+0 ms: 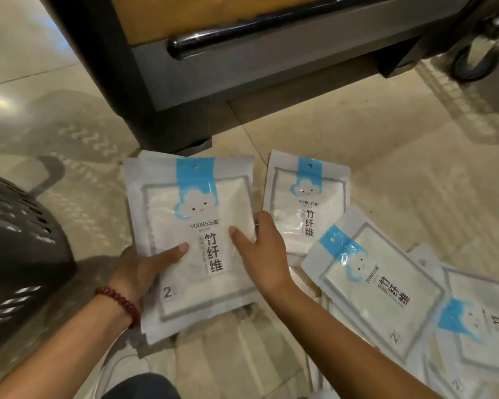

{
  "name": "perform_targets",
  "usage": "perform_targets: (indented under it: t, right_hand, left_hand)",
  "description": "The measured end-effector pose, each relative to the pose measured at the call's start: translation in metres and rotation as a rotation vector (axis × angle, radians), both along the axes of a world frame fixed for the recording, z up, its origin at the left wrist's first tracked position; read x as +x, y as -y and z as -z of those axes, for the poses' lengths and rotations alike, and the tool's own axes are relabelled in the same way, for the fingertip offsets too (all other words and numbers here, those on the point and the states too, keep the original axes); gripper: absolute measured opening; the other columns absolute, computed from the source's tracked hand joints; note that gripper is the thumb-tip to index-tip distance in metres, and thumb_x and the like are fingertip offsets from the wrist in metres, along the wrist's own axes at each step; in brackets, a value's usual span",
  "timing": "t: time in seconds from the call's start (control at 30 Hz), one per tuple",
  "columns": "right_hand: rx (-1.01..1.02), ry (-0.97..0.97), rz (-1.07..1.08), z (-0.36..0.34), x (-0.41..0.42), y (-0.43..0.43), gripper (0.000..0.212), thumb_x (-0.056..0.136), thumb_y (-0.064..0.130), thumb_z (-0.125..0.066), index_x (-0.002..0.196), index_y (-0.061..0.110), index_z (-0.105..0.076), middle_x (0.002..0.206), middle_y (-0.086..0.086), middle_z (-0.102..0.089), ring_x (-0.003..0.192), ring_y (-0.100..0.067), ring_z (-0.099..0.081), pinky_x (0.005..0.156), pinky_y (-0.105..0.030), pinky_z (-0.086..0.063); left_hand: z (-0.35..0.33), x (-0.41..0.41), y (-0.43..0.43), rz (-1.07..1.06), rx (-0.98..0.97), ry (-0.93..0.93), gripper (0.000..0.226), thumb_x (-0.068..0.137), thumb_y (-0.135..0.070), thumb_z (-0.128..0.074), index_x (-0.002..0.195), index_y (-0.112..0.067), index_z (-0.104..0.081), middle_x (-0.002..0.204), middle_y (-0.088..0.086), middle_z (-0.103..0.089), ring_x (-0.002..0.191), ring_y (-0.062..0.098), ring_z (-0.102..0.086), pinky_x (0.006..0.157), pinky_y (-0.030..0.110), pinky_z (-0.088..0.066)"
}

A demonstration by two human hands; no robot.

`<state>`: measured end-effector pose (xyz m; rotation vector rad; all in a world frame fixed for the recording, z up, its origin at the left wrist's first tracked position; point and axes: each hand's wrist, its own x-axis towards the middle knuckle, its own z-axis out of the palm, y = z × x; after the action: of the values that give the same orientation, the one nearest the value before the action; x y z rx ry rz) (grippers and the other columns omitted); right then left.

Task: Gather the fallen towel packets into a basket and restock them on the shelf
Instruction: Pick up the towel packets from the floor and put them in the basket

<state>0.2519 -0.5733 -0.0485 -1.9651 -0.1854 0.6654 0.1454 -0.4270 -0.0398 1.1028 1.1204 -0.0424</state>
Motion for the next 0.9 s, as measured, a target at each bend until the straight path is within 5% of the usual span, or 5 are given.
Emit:
perform_targets:
  t: [0.17, 0.3, 0.43, 0.6, 0.9]
  right_hand:
    - [-0.103, 0.085, 0.014, 0.004, 0.038, 0.05, 0.017, 0.086, 0.02, -0.067, 0.1, 0.019, -0.058, 0.093, 0.008, -0.063, 0.086, -0.009, -0.058, 0.071, -0.016, -0.043]
    - [-0.666, 0.295, -0.102, 0.012, 0.096, 0.136, 0.052, 0.075, 0.008, -0.071, 0.124, 0.002, -0.054, 0.123, -0.014, -0.057, 0.111, -0.031, -0.052, 0.087, -0.028, -0.038]
    - [-1.057, 0.004, -0.231, 0.02, 0.116, 0.198, 0.097, 0.065, 0.034, -0.084, 0.137, 0.004, -0.027, 0.129, -0.016, -0.047, 0.117, -0.034, -0.046, 0.094, -0.045, -0.044]
    - [-1.186, 0.249, -0.199, 0.029, 0.096, 0.206, 0.07, 0.068, 0.044, -0.079, 0.117, 0.01, -0.042, 0.112, -0.012, -0.055, 0.098, -0.027, -0.051, 0.079, -0.035, -0.041]
    - [-0.279, 0.267, -0.142, -0.022, 0.089, 0.192, 0.013, 0.083, 0.016, -0.068, 0.081, 0.016, -0.055, 0.072, 0.005, -0.055, 0.064, -0.008, -0.051, 0.053, -0.015, -0.037]
  left_hand:
    - [0.009, 0.002, 0.001, -0.065, 0.012, 0.012, 0.047, 0.05, -0.022, -0.078, 0.094, -0.009, -0.069, 0.087, 0.011, -0.074, 0.08, 0.029, -0.071, 0.081, 0.041, -0.053]
    - [0.011, 0.004, 0.002, -0.047, -0.023, 0.048, 0.044, 0.051, -0.018, -0.079, 0.093, -0.008, -0.07, 0.085, 0.011, -0.074, 0.076, 0.027, -0.072, 0.058, 0.034, -0.058]
    - [0.01, 0.003, 0.012, -0.039, -0.052, 0.089, 0.046, 0.052, -0.016, -0.078, 0.096, -0.009, -0.068, 0.087, 0.01, -0.074, 0.077, 0.027, -0.072, 0.055, 0.034, -0.057]
    - [0.007, 0.002, 0.028, -0.004, -0.054, 0.095, 0.042, 0.055, -0.013, -0.075, 0.096, -0.008, -0.068, 0.086, 0.012, -0.074, 0.076, 0.029, -0.071, 0.056, 0.037, -0.059]
    - [0.003, -0.008, 0.035, 0.088, -0.056, 0.123, 0.037, 0.061, -0.016, -0.072, 0.097, -0.008, -0.068, 0.088, 0.012, -0.074, 0.077, 0.026, -0.072, 0.054, 0.033, -0.057]
